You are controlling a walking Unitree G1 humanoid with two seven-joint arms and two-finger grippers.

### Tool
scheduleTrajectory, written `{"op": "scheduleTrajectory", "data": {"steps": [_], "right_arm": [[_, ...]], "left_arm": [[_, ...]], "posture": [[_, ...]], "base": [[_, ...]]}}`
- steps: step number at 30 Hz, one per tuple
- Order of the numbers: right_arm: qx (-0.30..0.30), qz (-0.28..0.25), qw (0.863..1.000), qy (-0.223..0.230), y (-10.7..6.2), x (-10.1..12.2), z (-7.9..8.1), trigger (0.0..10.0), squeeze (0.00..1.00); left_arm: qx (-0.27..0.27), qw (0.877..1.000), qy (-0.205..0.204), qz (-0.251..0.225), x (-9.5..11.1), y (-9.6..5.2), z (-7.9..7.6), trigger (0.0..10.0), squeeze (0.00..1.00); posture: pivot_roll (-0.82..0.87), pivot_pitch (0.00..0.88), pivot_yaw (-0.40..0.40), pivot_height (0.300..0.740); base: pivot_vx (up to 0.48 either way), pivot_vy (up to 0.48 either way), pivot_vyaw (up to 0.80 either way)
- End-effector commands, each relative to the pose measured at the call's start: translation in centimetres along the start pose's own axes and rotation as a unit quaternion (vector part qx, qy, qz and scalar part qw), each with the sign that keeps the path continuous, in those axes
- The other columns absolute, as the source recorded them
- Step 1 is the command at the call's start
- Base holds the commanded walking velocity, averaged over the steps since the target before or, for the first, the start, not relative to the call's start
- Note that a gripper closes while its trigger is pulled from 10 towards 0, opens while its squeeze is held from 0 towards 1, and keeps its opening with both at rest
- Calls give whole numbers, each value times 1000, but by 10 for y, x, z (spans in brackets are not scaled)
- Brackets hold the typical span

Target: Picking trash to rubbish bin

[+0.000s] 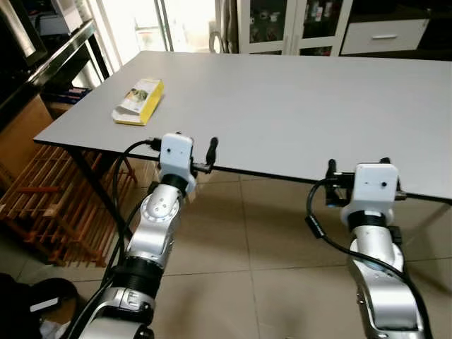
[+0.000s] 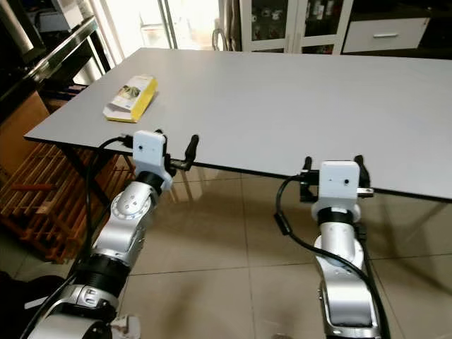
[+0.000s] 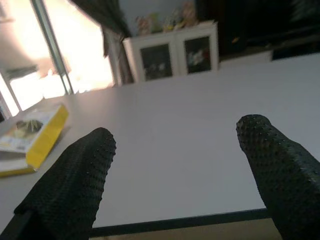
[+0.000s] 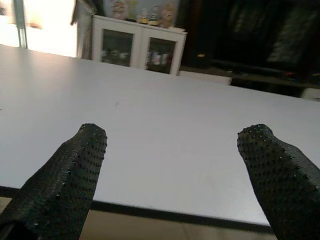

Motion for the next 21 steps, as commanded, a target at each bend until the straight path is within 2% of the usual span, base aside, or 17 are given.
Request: {"op": "scheduleTrajectory", "data": {"steps": [1,3,21], "right_arm": [[11,-10,1000,6,-1,6,6,10000,0],[11,-10,1000,5,-2,6,6,10000,0],[14,-10,1000,1,-3,6,8,10000,0]], "left_arm": [[4,1000,5,6,-2,-4,9,10000,0],[2,1000,5,8,-2,-5,9,10000,0],[-2,1000,7,5,-2,-6,9,10000,0]], "posture": [[-113,65,72,740],[-112,66,72,740],[-114,71,75,740]], "base": [[0,0,0],[240,0,0],[480,0,0]]}}
Point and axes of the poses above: a point about 5 cm out from each wrist's last joint towards the gripper, its own y axis pointing out of the wrist towards the gripper, its own x axis along the axis of the wrist's last joint, z = x × y, the point moved 2 cm from there along y, pointing out of the wrist towards the gripper, and after that the axes turned 12 degrees about -y, right-handed, at the moved point
